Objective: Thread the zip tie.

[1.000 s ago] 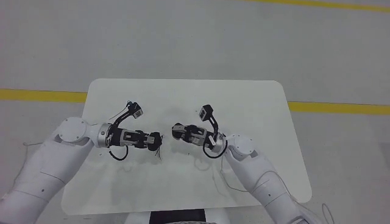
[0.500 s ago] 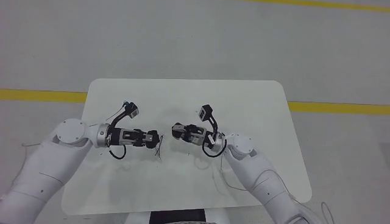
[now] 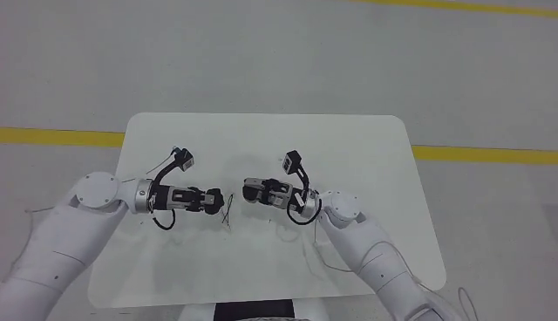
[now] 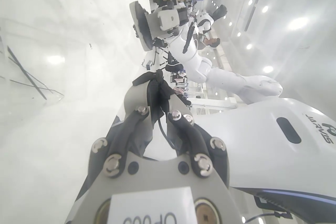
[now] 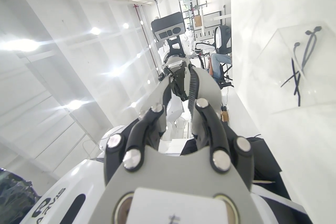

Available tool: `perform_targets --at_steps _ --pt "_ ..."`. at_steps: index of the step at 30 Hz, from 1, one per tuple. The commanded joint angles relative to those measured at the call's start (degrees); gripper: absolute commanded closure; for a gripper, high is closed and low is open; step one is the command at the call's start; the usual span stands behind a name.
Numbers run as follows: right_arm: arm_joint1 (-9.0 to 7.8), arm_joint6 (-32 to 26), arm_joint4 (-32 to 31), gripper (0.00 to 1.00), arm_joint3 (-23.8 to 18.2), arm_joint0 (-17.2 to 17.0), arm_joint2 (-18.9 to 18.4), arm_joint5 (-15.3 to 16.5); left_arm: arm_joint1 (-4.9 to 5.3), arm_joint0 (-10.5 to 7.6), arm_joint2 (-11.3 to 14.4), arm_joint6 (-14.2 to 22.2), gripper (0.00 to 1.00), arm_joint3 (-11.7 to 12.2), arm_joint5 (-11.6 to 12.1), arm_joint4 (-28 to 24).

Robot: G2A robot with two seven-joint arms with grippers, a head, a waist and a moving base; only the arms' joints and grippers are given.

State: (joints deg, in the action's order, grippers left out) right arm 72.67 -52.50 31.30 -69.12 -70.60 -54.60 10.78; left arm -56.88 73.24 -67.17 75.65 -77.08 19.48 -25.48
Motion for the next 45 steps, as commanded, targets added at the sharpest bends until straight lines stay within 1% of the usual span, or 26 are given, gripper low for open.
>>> perform_targets --at_steps 1,3,5,9,11,13,16,18,21,27,28,30,34,36,37,42,44,45 --pt "0.0 0.0 0.0 0.0 0.0 0.0 0.0 0.0 -0.06 0.24 0.1 -1.3 1.0 -0.2 0.0 -0.4" --pt "0.0 0.9 -0.4 0.0 -0.3 -0.2 0.0 -0.1 0.0 0.6 0.1 -1.9 1.0 -0.7 0.0 -0.5" --pt "-0.12 1.7 -2.1 0.0 -1.4 -0.6 0.1 -0.5 0.06 1.01 -0.6 -1.9 1.0 -1.3 0.0 -2.1" --pt "-0.4 3.2 -7.1 0.0 -3.7 -0.5 0.6 -2.2 0.09 1.98 -2.7 -1.6 1.0 -1.9 0.0 -4.8" --pt "-0.45 4.3 -10.4 0.0 -4.9 -0.2 1.4 -3.8 0.04 2.63 -4.3 -1.7 1.0 -2.2 0.0 -6.2" --pt "-0.51 6.0 -14.2 0.0 -6.2 0.2 2.1 -5.7 -0.1 3.55 -5.7 -1.0 1.0 -2.8 0.0 -7.7" --pt "-0.58 7.3 -17.6 0.0 -7.9 0.2 2.9 -7.5 -0.31 4.64 -7.5 0.0 1.0 -3.0 0.0 -9.2" --pt "-0.75 7.6 -20.3 0.0 -9.4 -0.1 3.3 -7.2 -0.51 5.2 -8.7 0.8 1.0 -3.2 0.0 -9.5" --pt "-0.81 7.6 -20.4 0.0 -9.6 -0.3 3.2 -7.0 -0.91 5.7 -9.8 2.3 1.0 -4.0 0.0 -10.5" --pt "-0.81 7.9 -20.7 0.0 -9.7 -0.3 3.2 -7.0 -0.91 5.7 -9.8 2.3 1.0 -4.0 0.0 -10.5" --pt "-0.85 8.6 -22.9 0.0 -10.6 -0.1 3.6 -7.2 -0.91 5.7 -9.8 2.3 1.0 -4.0 0.0 -10.5" --pt "-0.88 9.5 -27.4 0.0 -12.7 0.6 4.6 -9.2 -0.91 5.7 -9.8 2.3 1.0 -4.0 0.0 -10.5" --pt "-0.62 10.4 -35.9 0.0 -16.4 2.5 7.6 -14.6 -0.91 5.7 -9.8 2.3 1.0 -4.0 0.0 -10.5" --pt "-0.34 10.6 -39.0 0.0 -17.1 3.5 9.3 -17.0 -0.91 5.7 -9.8 2.3 1.0 -4.0 0.0 -10.5" --pt "-0.13 10.9 -41.3 0.0 -17.3 4.2 10.4 -18.9 -0.91 5.7 -9.8 2.3 1.0 -4.0 0.0 -10.5" --pt "0.7 11.8 -46.0 0.0 -17.9 6.0 13.6 -23.8 -0.91 5.7 -9.8 2.3 1.0 -4.0 0.0 -10.5" --pt "0.92 11.7 -47.0 0.0 -18.2 6.2 14.3 -25.0 -0.91 5.7 -9.8 2.3 1.0 -4.0 0.0 -10.5" --pt "0.99 11.7 -47.3 0.0 -18.3 6.3 14.5 -25.4 -0.95 5.78 -9.6 1.0 1.0 -4.3 -0.3 -10.3"
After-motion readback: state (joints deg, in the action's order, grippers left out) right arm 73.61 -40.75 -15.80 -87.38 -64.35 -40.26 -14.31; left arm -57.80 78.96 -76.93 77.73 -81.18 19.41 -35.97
